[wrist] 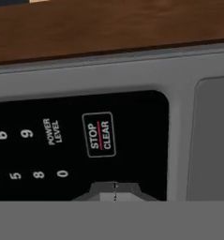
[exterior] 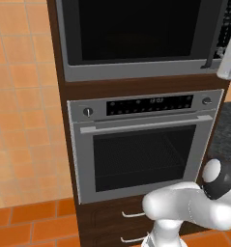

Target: Open the microwave, place the bowl with waffle inside the microwave, then close the microwave door and turn it on.

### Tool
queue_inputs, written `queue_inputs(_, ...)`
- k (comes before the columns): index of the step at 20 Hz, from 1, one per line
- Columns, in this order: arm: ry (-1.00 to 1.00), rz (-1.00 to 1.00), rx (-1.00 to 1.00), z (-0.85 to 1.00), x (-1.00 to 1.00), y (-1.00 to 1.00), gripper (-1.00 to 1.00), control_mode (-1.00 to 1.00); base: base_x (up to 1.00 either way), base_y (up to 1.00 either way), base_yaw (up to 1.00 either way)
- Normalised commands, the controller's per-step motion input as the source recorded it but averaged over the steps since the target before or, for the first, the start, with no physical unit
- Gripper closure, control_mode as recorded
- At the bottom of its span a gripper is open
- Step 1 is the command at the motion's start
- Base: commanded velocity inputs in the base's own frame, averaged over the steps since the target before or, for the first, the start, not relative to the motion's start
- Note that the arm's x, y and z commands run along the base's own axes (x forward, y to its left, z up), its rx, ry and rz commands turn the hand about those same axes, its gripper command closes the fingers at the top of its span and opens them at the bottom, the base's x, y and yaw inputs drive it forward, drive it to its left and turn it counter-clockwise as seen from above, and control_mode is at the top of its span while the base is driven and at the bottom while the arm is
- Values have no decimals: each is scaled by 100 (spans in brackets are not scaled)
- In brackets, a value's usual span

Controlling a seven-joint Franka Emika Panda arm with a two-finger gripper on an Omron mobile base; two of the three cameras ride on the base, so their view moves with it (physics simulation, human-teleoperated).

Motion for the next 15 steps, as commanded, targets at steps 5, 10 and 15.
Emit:
queue_inputs(5, 0, 0, 0, -16, 81, -32, 100, -100, 0, 0, 0)
queue_inputs(10, -21, 0, -5, 0, -62, -1, 100, -100, 0, 0, 0)
queue_inputs(15, -33, 0, -11, -15, -100, 32, 100, -100, 0, 0, 0)
